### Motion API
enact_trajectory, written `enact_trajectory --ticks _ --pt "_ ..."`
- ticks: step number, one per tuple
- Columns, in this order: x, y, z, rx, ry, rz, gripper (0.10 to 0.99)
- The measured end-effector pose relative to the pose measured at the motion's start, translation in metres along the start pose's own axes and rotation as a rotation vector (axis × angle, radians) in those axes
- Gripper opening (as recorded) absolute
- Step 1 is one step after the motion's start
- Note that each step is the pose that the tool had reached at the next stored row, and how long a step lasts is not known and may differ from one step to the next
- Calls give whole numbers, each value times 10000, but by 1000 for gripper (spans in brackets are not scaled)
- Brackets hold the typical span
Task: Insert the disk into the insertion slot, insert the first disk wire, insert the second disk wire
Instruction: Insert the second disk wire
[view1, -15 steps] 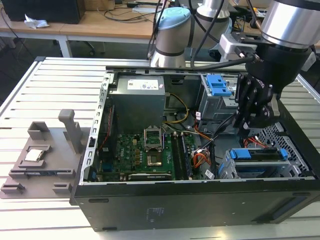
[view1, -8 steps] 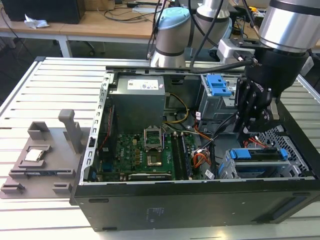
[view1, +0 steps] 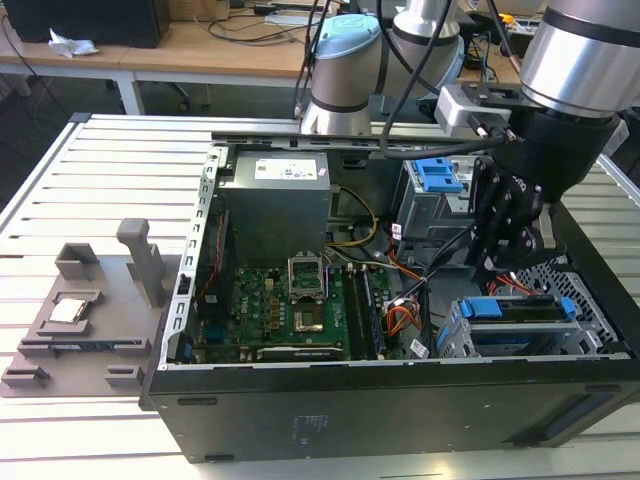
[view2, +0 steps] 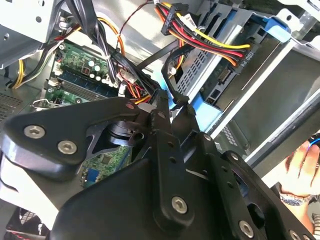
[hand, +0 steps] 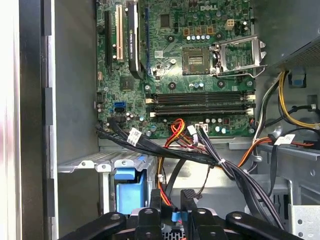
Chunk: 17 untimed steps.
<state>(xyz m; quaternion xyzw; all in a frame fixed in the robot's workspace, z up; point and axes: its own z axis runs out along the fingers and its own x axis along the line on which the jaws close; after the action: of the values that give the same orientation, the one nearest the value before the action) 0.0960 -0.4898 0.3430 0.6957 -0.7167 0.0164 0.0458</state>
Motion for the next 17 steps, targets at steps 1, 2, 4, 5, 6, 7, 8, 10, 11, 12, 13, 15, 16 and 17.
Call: enact_trajectory --ticks 1,2,4,5,6,7,8,10,11,12,13,15,16,17 --pt "1 0 0 0 0 -1 302" --pt "2 0 0 0 0 -1 310" --pt "3 0 0 0 0 -1 376" --pt "12 -1 0 0 -25 -2 376" --pt "26 -1 2 -2 -67 -4 376" --pt "41 -2 8 -2 -112 -7 376" --pt "54 -3 18 -4 -159 -11 376" --pt "58 -13 35 -4 -205 -21 376" --pt "58 -24 40 -6 -222 -26 376" --pt "56 -43 47 -9 -247 -31 376" --pt "56 -44 47 -9 -247 -31 376" --pt "56 -44 47 -9 -246 -31 376" --pt "56 -44 48 -9 -246 -31 376" --pt "56 -44 47 -9 -246 -31 361"
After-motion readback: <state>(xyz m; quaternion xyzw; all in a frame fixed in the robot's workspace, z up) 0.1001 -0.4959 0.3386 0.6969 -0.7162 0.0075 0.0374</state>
